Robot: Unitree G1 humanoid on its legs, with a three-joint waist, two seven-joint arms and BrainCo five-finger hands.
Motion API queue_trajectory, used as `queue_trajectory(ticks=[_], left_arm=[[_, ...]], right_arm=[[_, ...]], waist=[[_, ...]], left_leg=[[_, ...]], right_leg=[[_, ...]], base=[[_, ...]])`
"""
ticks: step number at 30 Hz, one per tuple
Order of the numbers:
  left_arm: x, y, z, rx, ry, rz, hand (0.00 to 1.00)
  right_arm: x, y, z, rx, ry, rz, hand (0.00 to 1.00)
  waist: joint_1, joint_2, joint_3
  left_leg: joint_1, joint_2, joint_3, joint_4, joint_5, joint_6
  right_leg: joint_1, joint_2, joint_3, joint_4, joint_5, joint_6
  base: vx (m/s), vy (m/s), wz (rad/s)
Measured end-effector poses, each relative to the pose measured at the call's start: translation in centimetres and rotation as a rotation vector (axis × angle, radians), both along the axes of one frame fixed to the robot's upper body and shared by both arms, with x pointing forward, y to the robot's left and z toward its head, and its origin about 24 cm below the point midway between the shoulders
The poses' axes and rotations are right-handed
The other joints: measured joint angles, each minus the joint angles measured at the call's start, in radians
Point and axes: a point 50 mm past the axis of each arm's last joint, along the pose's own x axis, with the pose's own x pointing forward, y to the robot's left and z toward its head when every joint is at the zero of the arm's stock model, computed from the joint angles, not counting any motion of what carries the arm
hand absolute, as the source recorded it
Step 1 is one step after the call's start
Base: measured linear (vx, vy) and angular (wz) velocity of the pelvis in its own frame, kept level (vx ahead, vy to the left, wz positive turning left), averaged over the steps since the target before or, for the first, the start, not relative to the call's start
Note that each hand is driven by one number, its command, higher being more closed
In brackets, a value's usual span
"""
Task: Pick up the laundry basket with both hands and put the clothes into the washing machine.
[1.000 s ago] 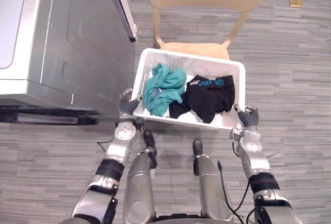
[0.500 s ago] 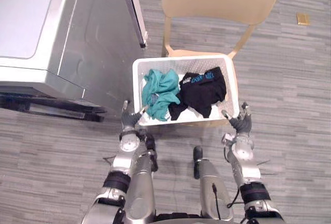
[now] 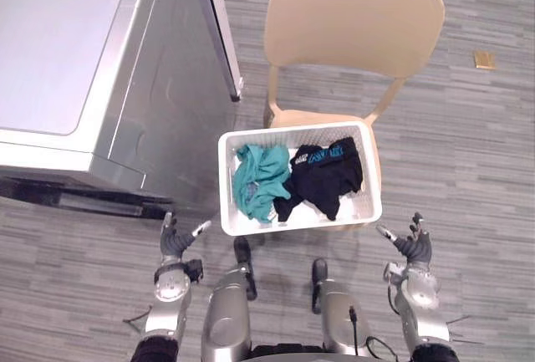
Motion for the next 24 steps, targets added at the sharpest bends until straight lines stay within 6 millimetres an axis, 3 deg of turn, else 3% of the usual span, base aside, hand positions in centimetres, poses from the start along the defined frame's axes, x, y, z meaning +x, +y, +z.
queue_trajectory(ticks=[2,7,9,14,16,17,18,19,20,22,23,24], left_arm=[[-1.2,-0.1,-1.3,-0.026,0.059,-0.007,0.00],[-7.2,-1.6,-5.9,-0.138,0.302,-0.021,0.00],[-8.1,-1.8,-6.6,-0.151,0.342,-0.010,0.00],[-8.1,-2.2,-7.1,-0.169,0.367,-0.025,0.00],[-7.8,-2.3,-7.0,-0.173,0.359,-0.025,0.00],[-7.3,-2.2,-6.9,-0.169,0.351,-0.026,0.00],[-7.2,-2.3,-6.9,-0.171,0.350,-0.030,0.00],[-7.1,-2.4,-6.9,-0.169,0.350,-0.034,0.00],[-6.9,-2.4,-6.8,-0.165,0.348,-0.038,0.00],[-6.3,-2.3,-6.6,-0.145,0.336,-0.043,0.00],[-5.9,-2.2,-6.5,-0.130,0.335,-0.062,0.00],[-5.7,-2.5,-6.6,-0.122,0.341,-0.090,0.00]], right_arm=[[-1.1,0.4,-1.3,0.019,0.066,0.042,0.00],[-5.7,3.0,-6.4,0.082,0.348,0.222,0.00],[-6.5,3.9,-7.3,0.103,0.403,0.260,0.00],[-6.8,4.3,-8.0,0.128,0.438,0.260,0.00],[-6.5,4.5,-8.2,0.137,0.444,0.261,0.00],[-6.3,4.4,-8.3,0.136,0.448,0.247,0.00],[-6.4,4.0,-8.4,0.127,0.464,0.229,0.00],[-6.5,3.8,-8.4,0.122,0.472,0.227,0.00],[-6.5,3.5,-8.5,0.116,0.488,0.225,0.00],[-6.5,4.2,-8.8,0.137,0.504,0.234,0.00],[-6.3,4.8,-8.8,0.151,0.498,0.239,0.00],[-5.8,5.1,-8.7,0.150,0.491,0.255,0.00]], waist=[[0.002,0.001,-0.013],[0.007,0.009,-0.137],[0.011,0.019,-0.162],[0.010,0.033,-0.196],[0.009,0.018,-0.198],[0.005,0.018,-0.199],[0.000,0.009,-0.195],[-0.001,0.011,-0.196],[0.003,0.019,-0.203],[0.001,0.006,-0.232],[0.001,-0.014,-0.243],[0.001,-0.013,-0.243]], left_leg=[[0.015,-0.007,-0.009,-0.010,0.001,0.000],[0.085,-0.032,-0.034,-0.057,0.000,0.000],[0.098,-0.039,-0.057,-0.069,0.003,-0.003],[0.059,-0.068,-0.145,-0.061,0.034,0.006],[0.007,-0.047,-0.060,-0.016,0.011,0.029],[-0.024,-0.009,0.054,0.098,-0.020,0.067],[-0.018,0.035,0.146,0.169,-0.045,0.076],[-0.011,0.051,0.174,0.178,-0.048,0.072],[-0.004,0.035,0.196,0.175,-0.054,0.066],[0.025,-0.028,0.176,0.058,-0.046,0.070],[0.038,-0.073,0.158,-0.026,0.008,0.076],[0.060,-0.111,0.135,-0.113,0.059,0.078]], right_leg=[[0.026,-0.002,-0.016,-0.017,0.000,0.000],[0.124,-0.019,-0.071,-0.088,-0.004,0.005],[0.151,-0.021,-0.095,-0.101,-0.005,0.007],[0.188,-0.051,-0.230,-0.092,-0.023,0.018],[0.171,-0.081,-0.307,-0.068,-0.022,0.016],[0.169,-0.114,-0.355,-0.036,-0.021,0.017],[0.166,-0.159,-0.394,0.017,-0.021,0.017],[0.166,-0.172,-0.404,0.040,-0.021,0.018],[0.165,-0.188,-0.420,0.073,-0.020,0.022],[0.163,-0.198,-0.447,0.026,-0.009,0.029],[0.175,-0.214,-0.470,-0.010,0.003,0.047],[0.175,-0.223,-0.479,-0.031,0.016,0.062]], base=[[0.11,-0.009,0.22],[0.11,-0.013,0.22],[0.04,-0.016,0.26],[-0.02,0.003,0.76],[-0.03,0.046,0.89],[0.03,0.105,0.82],[0.03,0.136,0.81],[0.03,0.142,0.57],[-0.03,0.231,0.49],[-0.03,0.271,0.58],[-0.10,0.209,0.60],[-0.13,0.187,0.58]])
